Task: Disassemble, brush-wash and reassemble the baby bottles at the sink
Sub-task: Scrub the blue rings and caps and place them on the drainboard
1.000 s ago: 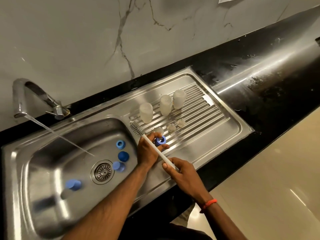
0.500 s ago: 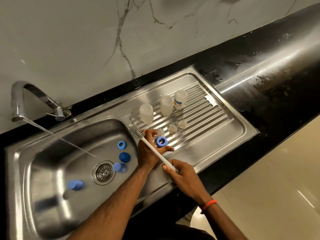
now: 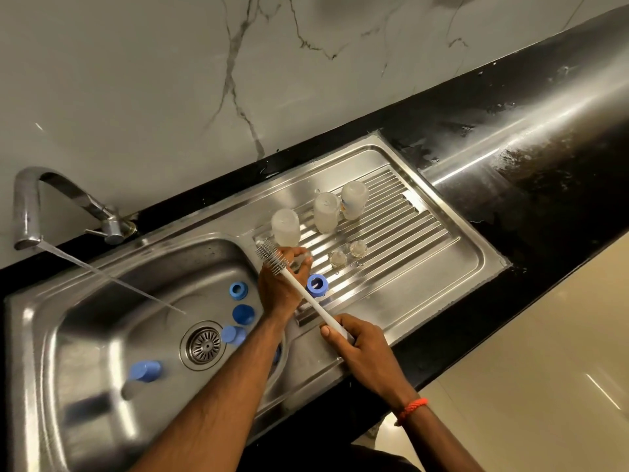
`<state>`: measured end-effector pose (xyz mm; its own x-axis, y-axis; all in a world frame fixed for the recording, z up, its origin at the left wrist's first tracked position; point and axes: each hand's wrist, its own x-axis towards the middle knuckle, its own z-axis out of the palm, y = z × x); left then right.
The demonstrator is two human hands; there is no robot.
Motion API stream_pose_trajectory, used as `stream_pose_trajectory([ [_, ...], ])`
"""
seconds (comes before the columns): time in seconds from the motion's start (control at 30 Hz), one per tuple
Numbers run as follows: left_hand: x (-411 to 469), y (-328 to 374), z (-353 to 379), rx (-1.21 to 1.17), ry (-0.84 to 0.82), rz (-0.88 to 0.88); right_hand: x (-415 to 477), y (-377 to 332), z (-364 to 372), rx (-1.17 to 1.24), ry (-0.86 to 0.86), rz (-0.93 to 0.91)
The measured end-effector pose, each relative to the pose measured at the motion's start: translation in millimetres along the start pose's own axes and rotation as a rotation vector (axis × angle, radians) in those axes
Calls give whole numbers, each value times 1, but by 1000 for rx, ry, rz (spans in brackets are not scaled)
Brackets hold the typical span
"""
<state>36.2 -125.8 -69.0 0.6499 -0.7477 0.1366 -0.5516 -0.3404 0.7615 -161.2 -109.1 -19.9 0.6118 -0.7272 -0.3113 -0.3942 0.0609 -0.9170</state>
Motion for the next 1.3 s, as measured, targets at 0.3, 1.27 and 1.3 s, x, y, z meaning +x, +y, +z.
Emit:
stream_pose_trajectory([
  [0.3,5,-9,-1,-43,-42,-94,3,3,0,13,-21,19],
  [1.27,64,-15,-18,-265,-43,-36,2,-3,0,48,-14,-5],
  [1.3,66,-15,-17,-251,-43,-24,2,-4,0,49,-15,-3],
])
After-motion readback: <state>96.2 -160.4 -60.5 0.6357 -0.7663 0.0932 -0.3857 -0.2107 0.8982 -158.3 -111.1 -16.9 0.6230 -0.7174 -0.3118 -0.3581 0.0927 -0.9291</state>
